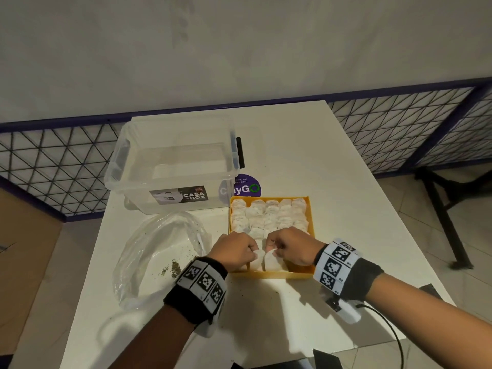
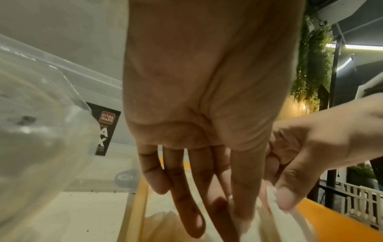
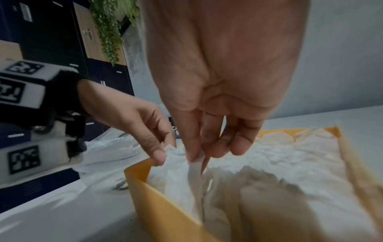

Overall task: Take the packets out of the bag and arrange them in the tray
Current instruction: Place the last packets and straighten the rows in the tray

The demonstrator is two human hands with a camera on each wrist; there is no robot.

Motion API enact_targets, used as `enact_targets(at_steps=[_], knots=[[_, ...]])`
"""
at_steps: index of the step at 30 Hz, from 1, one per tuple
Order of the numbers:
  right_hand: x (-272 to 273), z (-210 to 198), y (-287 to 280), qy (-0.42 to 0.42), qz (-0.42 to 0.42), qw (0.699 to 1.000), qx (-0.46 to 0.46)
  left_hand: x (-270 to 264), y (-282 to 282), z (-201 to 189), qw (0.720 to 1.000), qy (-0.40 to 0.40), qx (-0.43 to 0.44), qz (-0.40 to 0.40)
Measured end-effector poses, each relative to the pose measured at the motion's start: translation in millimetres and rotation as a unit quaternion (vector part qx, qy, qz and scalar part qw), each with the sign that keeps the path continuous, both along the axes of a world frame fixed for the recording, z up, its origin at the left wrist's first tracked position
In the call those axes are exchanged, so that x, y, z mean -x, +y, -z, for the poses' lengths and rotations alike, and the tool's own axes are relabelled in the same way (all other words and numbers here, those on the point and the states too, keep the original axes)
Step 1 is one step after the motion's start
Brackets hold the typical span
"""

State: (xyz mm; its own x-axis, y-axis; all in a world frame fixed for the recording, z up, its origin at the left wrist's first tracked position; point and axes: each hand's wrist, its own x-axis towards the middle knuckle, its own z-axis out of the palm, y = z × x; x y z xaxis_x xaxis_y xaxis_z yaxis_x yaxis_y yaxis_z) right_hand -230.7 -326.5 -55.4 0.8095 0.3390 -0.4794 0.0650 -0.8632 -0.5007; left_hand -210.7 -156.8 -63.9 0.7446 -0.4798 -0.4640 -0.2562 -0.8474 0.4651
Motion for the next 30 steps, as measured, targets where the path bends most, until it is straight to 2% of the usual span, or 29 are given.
enact_targets(at_steps=[4,10,17,20,23,25,27,29,30], knots=[[-6,5,4,0.024,0.010,1.000,-0.001,1,-3,11,0.996,-0.079,-0.031,0.002],[-2,20,4,-0.043,-0.050,0.987,0.144,7,8,25,0.983,-0.178,0.002,-0.033],[0,16,9,-0.148,-0.116,0.964,0.189,13,3,31,0.978,-0.207,-0.034,-0.018],[2,14,9,-0.160,-0.105,0.963,0.189,15,4,31,0.976,-0.202,-0.075,0.011],[2,10,8,-0.151,-0.101,0.966,0.186,19,6,28,0.981,-0.187,-0.036,0.030],[1,6,7,-0.154,-0.106,0.964,0.189,17,10,18,0.978,-0.200,0.050,-0.035],[0,1,5,-0.159,-0.099,0.965,0.184,13,27,7,0.960,-0.228,0.104,-0.126],[-1,-5,4,-0.171,-0.083,0.967,0.169,14,60,-9,0.919,-0.277,0.151,-0.236],[-2,-8,3,-0.176,-0.075,0.968,0.160,16,80,-14,0.898,-0.297,0.139,-0.294]])
